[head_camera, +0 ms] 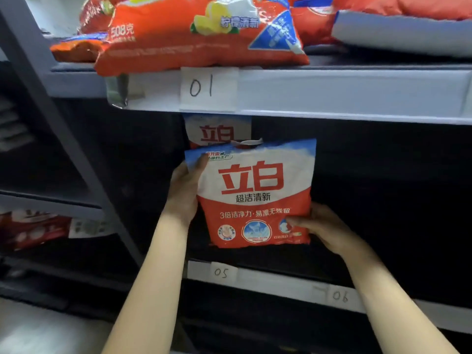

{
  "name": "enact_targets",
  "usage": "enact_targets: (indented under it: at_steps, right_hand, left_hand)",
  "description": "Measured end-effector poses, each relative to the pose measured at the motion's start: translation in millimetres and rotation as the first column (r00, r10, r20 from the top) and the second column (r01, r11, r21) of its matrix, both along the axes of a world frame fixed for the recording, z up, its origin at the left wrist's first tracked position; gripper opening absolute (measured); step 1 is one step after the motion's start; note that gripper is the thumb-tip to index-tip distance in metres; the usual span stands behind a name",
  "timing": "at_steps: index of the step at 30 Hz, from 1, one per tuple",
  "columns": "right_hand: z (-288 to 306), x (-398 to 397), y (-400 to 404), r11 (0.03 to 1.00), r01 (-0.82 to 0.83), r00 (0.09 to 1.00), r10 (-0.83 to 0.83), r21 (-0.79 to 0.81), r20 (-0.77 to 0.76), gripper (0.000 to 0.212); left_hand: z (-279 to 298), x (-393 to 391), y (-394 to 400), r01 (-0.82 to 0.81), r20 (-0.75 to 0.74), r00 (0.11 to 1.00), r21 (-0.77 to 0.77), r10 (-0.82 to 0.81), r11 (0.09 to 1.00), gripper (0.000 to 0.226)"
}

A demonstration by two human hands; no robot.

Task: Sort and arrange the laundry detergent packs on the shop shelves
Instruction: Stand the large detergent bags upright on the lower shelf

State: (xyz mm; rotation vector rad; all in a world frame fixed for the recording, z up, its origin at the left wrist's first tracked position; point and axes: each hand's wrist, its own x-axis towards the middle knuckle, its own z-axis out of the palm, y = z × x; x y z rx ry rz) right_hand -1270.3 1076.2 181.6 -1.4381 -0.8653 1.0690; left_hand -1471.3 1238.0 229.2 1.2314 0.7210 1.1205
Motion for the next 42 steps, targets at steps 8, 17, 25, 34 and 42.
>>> enact_targets:
  at_steps: [8,17,25,34,42]
  right_hand:
    - [-7.2,-3.0,106.9,0.996,0.022,0.997,-0.016,-0.086,0.072,0.041]
    - [-4.6,-10.4,197.0,0.972,0.157,0.985,-0.142,-0.174,0.096,0.056]
    - [-22.6,-22.3,238.1,0.93,0.3,0.947,-0.264,-0.213,0.18,0.061]
    - [-37.3,-29.9,231.5,0.899,0.38,0.873,-0.272,-0.217,0.404,0.057]
    - [-43.5,-33.2,238.4,0.854,0.509,0.773,-0.398,-0.11,0.494,0.045]
  left_hand:
    - [7.2,10.3,100.0,-0.036,-0.084,0.996,0.0,0.036,0.999,0.006]
    - [8.6,29.7,187.9,-0.094,-0.165,0.983,-0.061,0.083,0.994,0.011]
    - [-20.6,36.4,216.5,-0.119,-0.189,0.976,-0.048,0.108,0.992,0.019]
    - [-115.5,33.2,184.7,-0.096,-0.344,0.939,-0.234,0.009,0.968,0.054]
    - [-116.1,36.6,188.6,-0.125,-0.222,0.971,-0.152,0.089,0.98,0.046]
